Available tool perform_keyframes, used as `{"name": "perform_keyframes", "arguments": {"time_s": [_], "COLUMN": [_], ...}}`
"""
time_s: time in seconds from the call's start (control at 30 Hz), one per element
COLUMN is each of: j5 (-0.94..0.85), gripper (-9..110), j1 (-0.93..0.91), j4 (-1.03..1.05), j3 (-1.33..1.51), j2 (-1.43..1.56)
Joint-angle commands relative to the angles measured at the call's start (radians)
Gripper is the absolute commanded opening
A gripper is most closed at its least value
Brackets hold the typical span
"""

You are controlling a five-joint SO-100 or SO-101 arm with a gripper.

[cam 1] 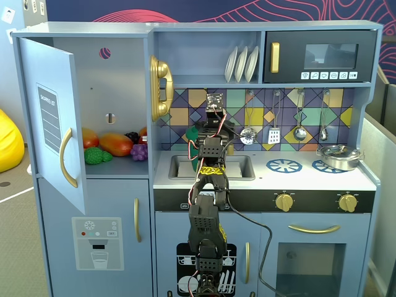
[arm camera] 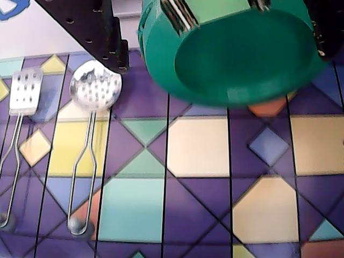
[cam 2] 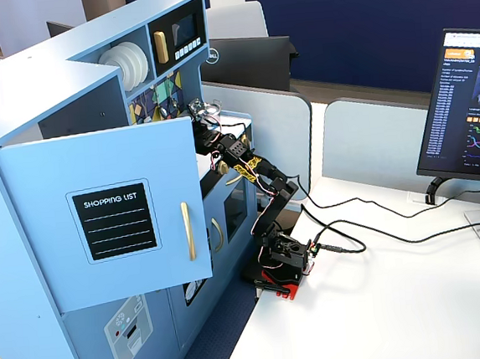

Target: Pick up the lid from the counter and put it on the green recipient

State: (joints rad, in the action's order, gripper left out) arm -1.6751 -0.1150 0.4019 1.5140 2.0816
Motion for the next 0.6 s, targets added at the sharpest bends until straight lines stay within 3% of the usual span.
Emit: {"name": "perform_keyframes", "arguments": {"time_s": [0.0, 0.27, 0.57], "j5": [0.031, 0.014, 0.055], "gripper": [41, 37, 30], "j1": [0.017, 0.054, -0.002], "j4": [-0.026, 0.124, 0.293], "j3": [-0.095, 0.012, 0.402], "j2": [0.083, 0.319, 0.666]}}
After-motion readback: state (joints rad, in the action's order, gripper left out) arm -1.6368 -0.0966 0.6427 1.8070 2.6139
